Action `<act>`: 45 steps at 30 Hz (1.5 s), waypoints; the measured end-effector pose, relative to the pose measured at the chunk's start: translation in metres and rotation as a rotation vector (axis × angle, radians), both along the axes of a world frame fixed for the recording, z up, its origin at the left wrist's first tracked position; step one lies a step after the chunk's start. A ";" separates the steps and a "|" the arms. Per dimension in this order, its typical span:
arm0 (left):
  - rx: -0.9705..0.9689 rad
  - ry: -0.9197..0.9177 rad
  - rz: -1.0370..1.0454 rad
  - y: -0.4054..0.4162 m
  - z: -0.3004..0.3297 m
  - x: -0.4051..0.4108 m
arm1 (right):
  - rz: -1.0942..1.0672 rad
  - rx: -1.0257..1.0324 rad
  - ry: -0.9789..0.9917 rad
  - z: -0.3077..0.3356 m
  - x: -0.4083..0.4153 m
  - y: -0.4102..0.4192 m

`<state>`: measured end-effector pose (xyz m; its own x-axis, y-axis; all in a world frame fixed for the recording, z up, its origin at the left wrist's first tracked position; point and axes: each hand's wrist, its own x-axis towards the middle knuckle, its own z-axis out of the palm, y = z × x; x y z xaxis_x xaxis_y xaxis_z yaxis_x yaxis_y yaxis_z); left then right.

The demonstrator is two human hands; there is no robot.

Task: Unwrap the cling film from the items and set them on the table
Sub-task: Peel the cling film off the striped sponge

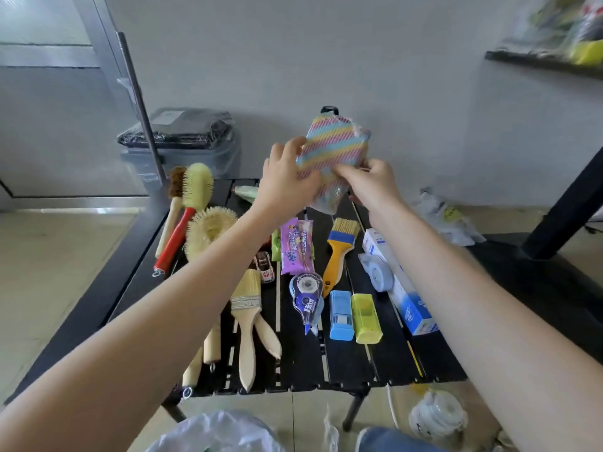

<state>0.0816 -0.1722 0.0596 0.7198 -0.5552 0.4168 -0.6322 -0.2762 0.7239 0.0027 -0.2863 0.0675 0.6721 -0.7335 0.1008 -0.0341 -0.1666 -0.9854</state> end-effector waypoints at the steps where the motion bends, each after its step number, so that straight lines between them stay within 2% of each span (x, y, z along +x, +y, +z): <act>1: -0.016 0.010 -0.008 0.013 0.001 -0.010 | 0.034 0.039 -0.017 0.003 -0.011 0.011; 7: -0.045 -0.033 -0.067 0.098 -0.003 -0.078 | 0.260 0.313 -0.127 0.014 -0.069 0.085; 11: -0.090 -0.032 -0.161 0.150 -0.023 -0.108 | 0.294 0.354 -0.141 0.004 -0.099 0.124; 14: -0.106 -0.033 -0.152 0.180 -0.039 -0.122 | 0.351 0.428 -0.128 -0.011 -0.112 0.148; 17: -0.139 0.013 -0.114 0.204 -0.055 -0.129 | 0.419 0.538 -0.150 -0.032 -0.117 0.165; 21: -0.159 0.177 -0.101 0.223 -0.079 -0.130 | 0.484 0.606 -0.111 -0.061 -0.120 0.176; 26: -0.161 0.354 -0.103 0.228 -0.100 -0.132 | 0.541 0.390 -0.054 -0.087 -0.114 0.182; 30: -0.166 0.376 -0.156 0.228 -0.104 -0.130 | 0.445 0.262 0.042 -0.092 -0.111 0.183; 35: -0.250 0.590 -0.188 0.227 -0.103 -0.126 | 0.344 0.057 0.068 -0.104 -0.117 0.189; 37: -0.290 0.592 -0.169 0.227 -0.101 -0.126 | 0.285 -0.094 0.059 -0.111 -0.117 0.189; 41: -0.292 0.546 -0.111 0.224 -0.101 -0.126 | 0.245 -0.273 0.010 -0.116 -0.121 0.195; 43: -0.304 0.543 -0.087 0.222 -0.101 -0.125 | 0.273 -0.276 -0.017 -0.117 -0.123 0.196; 45: -0.321 0.542 -0.044 0.222 -0.101 -0.123 | 0.333 -0.145 -0.022 -0.115 -0.123 0.194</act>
